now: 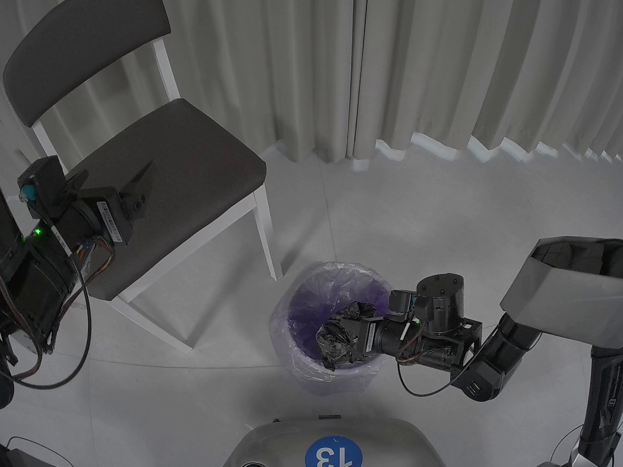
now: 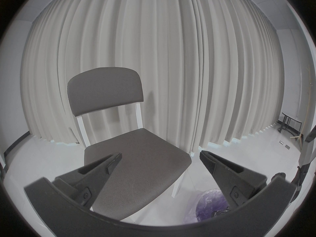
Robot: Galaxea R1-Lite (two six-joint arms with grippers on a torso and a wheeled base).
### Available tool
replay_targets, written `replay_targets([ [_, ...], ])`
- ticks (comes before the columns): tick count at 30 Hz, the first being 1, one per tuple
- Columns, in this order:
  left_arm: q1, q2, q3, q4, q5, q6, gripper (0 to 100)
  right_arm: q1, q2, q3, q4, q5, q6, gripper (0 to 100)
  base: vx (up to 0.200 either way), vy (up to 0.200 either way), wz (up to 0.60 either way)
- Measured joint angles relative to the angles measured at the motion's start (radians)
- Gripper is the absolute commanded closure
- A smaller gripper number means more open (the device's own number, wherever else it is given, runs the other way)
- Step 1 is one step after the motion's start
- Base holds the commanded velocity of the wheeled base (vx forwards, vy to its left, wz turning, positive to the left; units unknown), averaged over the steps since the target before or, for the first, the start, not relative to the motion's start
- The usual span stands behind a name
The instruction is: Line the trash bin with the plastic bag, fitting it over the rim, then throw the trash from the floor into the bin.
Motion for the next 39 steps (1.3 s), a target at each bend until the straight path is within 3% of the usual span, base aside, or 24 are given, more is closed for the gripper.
replay_targets([
  [7,-0.007,-0.016,0.021,0.0,0.0,0.001,0,-0.018,0.005,-0.174,0.244,0.002,-0.014,100,0.0,0.0,0.0],
  [19,-0.011,-0.04,0.056,0.001,-0.003,0.001,0,-0.114,0.143,-0.453,0.559,0.005,-0.214,100,0.0,0.0,0.0],
  [27,-0.011,-0.056,0.088,0.002,-0.003,0.001,0,-0.132,0.193,-0.623,0.859,0.0,-0.345,100,0.0,0.0,0.0],
  [39,-0.008,-0.088,0.105,0.01,-0.002,0.002,0,-0.137,0.251,-0.945,1.229,-0.041,-0.441,100,0.0,0.0,0.0],
])
